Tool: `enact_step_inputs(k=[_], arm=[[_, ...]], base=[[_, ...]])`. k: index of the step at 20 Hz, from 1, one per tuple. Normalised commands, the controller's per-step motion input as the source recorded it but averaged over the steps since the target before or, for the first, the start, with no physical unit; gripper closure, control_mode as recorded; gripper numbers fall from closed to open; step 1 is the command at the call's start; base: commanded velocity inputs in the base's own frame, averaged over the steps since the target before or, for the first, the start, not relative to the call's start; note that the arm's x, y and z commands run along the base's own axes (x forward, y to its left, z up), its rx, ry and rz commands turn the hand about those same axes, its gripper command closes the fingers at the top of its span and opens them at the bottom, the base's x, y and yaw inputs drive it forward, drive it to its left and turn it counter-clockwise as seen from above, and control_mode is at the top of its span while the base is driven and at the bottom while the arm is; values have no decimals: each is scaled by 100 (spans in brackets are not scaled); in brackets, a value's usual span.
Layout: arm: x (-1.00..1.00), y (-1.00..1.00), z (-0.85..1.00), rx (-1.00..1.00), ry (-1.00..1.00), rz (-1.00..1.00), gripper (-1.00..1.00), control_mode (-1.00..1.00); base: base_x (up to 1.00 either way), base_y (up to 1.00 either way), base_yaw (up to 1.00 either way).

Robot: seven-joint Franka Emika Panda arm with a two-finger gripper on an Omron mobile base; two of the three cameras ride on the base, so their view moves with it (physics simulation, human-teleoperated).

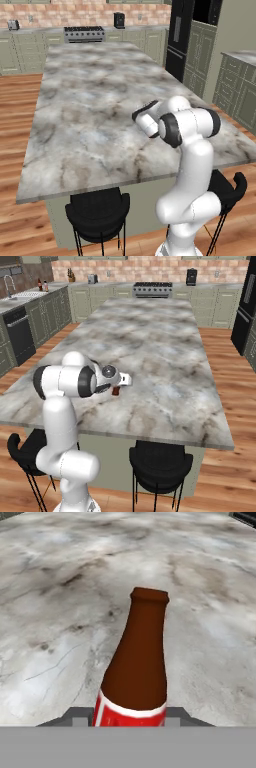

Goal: Place the large bottle from the dining counter next to the other large bottle outside the sink, and place the small bottle from the dining counter next to the other small bottle inside the sink.

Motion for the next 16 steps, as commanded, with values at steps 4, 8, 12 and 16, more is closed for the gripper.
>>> enact_step_inputs(k=[4,8,12,16], arm=[[-52,0,21,-2,-14,0,100,-100],[-57,0,11,0,-15,0,100,-100],[-50,0,2,0,-11,0,100,-100],[-48,0,0,0,-8,0,100,-100]], base=[[0,0,0],[0,0,0],[0,0,0],[0,0,0]])
